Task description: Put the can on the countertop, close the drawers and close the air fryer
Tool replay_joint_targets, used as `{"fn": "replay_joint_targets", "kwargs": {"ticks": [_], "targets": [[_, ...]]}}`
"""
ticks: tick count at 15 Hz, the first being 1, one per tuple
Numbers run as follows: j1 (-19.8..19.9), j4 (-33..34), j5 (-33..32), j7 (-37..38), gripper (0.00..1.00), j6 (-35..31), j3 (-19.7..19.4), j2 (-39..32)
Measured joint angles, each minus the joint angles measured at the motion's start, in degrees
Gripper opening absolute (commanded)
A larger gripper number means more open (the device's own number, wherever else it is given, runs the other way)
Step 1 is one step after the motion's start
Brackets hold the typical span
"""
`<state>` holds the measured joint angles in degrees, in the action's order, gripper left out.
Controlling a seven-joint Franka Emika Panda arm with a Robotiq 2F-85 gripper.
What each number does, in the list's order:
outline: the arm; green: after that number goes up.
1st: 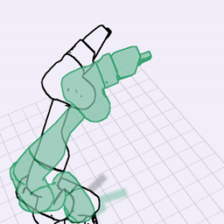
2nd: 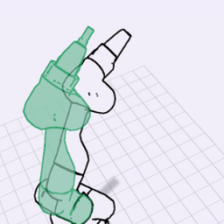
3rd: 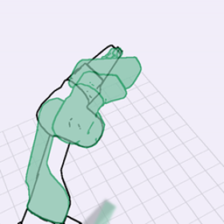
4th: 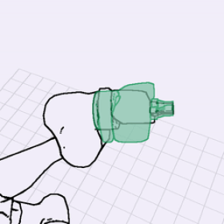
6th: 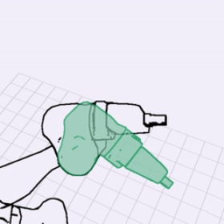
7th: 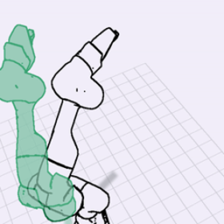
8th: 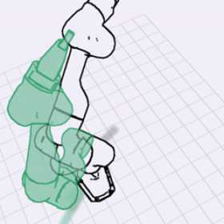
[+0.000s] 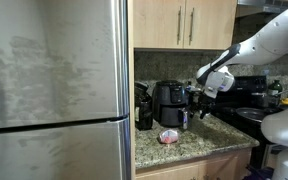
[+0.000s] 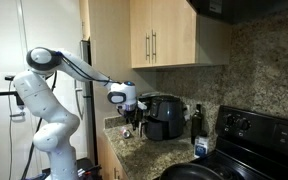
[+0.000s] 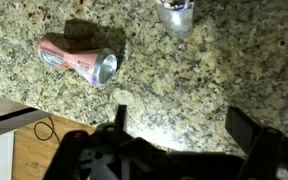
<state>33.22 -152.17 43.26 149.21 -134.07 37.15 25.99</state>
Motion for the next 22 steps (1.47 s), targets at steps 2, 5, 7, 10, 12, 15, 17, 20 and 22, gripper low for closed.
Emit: {"fn": "replay_joint_targets", "kwargs": {"ticks": [2, 5, 7, 10, 12, 15, 17, 20, 22], "targets": [[0.04, 0.96, 0.03, 0.02, 1.00, -0.79, 0.29, -2.29], [2.47, 1.08, -0.80, 0.03, 1.00, -1.03, 2.83, -2.10], [6.06, 1.12, 0.14, 0.03, 1.00, -3.56, 7.61, -2.17], [10.43, 1.65, 3.38, 0.06, 1.00, -10.22, 15.18, -2.87], [10.86, 2.37, 6.49, 0.08, 1.00, -15.62, 17.95, -3.86], [10.81, 2.93, 8.20, 0.09, 1.00, -18.58, 19.30, -4.69], [10.82, 2.90, 8.20, 0.08, 1.00, -18.58, 19.24, -4.67], [12.94, 2.89, 8.11, 0.08, 1.00, -18.70, 21.18, -4.67], [17.36, 3.29, 8.08, 0.08, 1.00, -20.29, 25.57, -5.02]]}}
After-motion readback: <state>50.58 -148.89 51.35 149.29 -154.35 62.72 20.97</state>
